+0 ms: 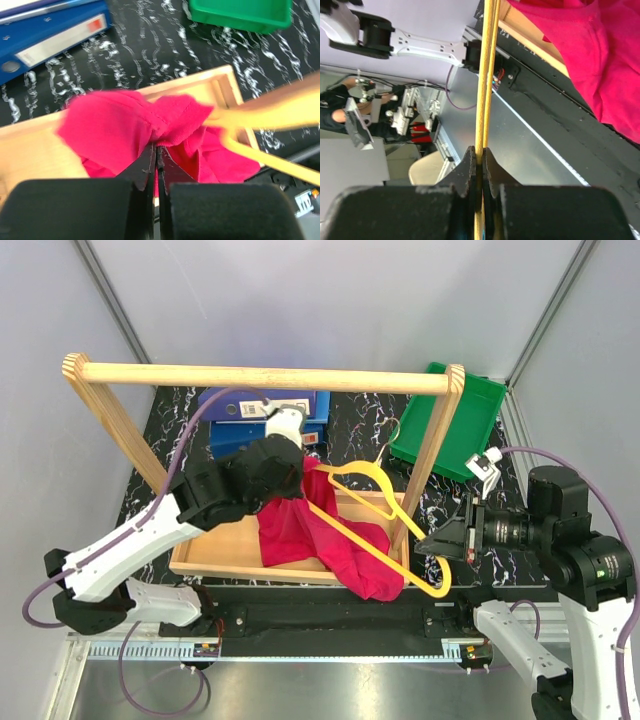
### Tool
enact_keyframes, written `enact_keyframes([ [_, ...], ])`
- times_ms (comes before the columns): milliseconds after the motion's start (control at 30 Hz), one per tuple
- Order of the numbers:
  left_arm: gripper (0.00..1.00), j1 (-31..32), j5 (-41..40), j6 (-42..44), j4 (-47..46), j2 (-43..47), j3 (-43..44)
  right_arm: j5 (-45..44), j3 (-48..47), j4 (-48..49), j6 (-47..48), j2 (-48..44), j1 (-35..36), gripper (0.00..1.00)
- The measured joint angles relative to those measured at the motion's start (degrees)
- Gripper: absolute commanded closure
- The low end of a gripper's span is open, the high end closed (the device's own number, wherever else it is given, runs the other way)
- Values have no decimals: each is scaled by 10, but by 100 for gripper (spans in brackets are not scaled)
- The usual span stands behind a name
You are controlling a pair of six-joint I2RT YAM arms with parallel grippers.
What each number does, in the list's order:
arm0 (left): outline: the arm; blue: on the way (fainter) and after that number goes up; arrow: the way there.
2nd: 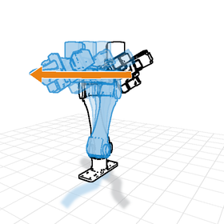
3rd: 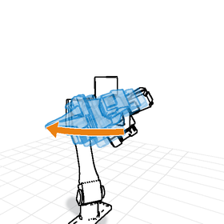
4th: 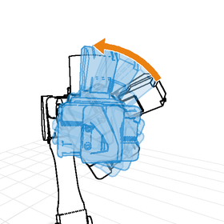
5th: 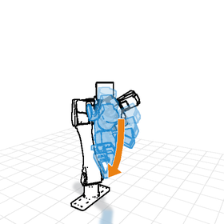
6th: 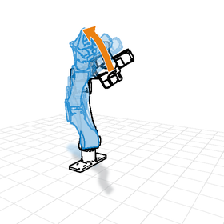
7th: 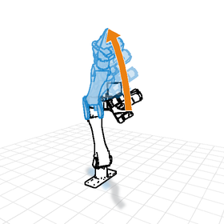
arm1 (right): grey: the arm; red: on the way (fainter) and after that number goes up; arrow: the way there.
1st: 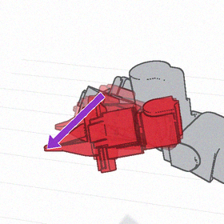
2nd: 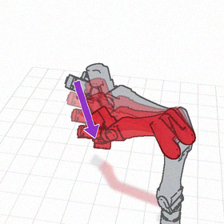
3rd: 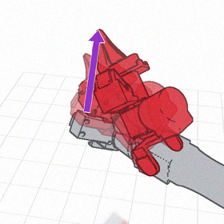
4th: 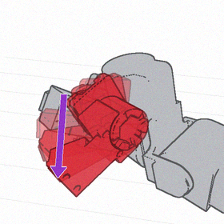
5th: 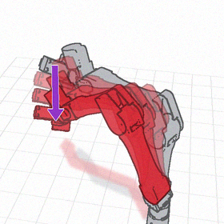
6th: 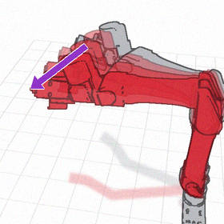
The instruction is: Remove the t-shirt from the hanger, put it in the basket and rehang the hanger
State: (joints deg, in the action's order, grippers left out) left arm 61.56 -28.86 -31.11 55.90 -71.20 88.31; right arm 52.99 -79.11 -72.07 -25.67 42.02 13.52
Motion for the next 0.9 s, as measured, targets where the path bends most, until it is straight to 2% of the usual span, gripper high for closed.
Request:
enact_keyframes([
  [167, 100, -71, 1, -35, 20, 30, 2, -17, -16, -44, 61, 0, 0, 100],
  [367, 100, -153, 6, -67, 37, 68, -1, -30, -18, -50, 84, -23, 0, 100],
  [700, 100, -197, 3, -71, 43, 63, -21, -62, -42, -68, 107, -54, 0, 100],
  [733, 93, -199, 3, -70, 43, 63, -22, -64, -42, -69, 107, -54, 0, 100],
  [800, 70, -201, 7, -68, 45, 62, -23, -69, -42, -69, 109, -54, 0, 100],
  [867, 53, -201, 19, -66, 45, 63, -23, -71, -42, -69, 109, -54, 0, 100],
  [900, 50, -201, 30, -66, 44, 64, -23, -72, -42, -69, 109, -53, 0, 100],
])
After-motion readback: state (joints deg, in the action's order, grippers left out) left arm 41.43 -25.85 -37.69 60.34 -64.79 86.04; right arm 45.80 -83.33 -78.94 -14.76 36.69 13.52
